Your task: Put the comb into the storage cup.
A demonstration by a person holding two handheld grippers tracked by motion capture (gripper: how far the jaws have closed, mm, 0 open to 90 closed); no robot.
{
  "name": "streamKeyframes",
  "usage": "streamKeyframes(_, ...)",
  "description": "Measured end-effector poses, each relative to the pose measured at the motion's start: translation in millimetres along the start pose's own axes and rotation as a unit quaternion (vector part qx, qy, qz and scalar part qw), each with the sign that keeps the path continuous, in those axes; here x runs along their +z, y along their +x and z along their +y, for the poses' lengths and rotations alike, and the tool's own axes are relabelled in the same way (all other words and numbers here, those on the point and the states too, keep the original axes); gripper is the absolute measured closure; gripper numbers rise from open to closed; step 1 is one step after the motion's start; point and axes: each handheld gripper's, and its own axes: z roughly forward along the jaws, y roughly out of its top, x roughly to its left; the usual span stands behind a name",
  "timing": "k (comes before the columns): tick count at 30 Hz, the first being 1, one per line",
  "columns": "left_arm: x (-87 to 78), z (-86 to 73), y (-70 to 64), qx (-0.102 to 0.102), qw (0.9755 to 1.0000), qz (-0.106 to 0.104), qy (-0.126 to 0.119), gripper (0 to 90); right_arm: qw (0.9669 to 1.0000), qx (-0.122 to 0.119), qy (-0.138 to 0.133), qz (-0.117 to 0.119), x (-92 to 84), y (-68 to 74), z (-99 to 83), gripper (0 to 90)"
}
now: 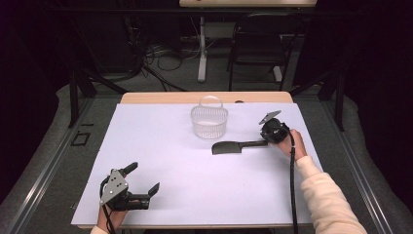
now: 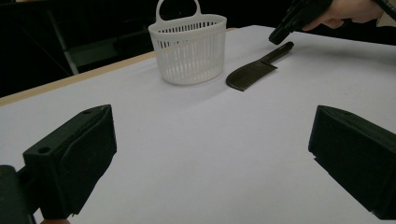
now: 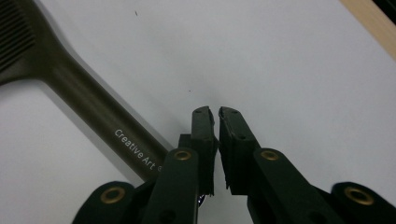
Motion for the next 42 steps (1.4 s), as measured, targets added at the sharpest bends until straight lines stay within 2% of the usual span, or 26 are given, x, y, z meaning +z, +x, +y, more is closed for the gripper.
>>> streamKeyframes(4,0.1,-0.1,0.6,0.0,1.0,0.0,0.0,1.0,0.9999,-0.008,-0.014,0.003,-7.1,0.4,1.3,76.2)
streamKeyframes(5,-0.1,-0.1,0.5,0.0,1.0,0.0,0.0,1.0,0.9999,-0.011,-0.009,0.006,-9.6,0.1,1.8,75.4)
streamKeyframes(15,-0.4,0.0,0.8,0.0,1.0,0.003,-0.003,1.0,0.9993,-0.018,-0.015,0.028,-28.1,2.1,4.6,63.1)
streamKeyframes(21,0.0,-0.1,0.8,-0.001,1.0,0.004,-0.003,1.0,0.9988,-0.017,-0.011,0.045,-31.8,2.8,3.1,45.2)
streamKeyframes(22,0.0,0.0,0.8,-0.001,1.0,0.004,-0.003,1.0,0.9986,-0.017,-0.017,0.048,-31.8,2.9,2.7,43.5)
streamKeyframes(27,-0.1,0.2,0.2,0.001,1.0,0.004,-0.003,1.0,0.9978,-0.031,-0.013,0.057,-36.7,5.1,2.2,33.3)
streamKeyframes(42,-0.5,0.7,-0.4,0.003,1.0,0.004,-0.004,0.9,0.9959,-0.061,-0.01,0.065,-38.1,10.6,3.2,15.5)
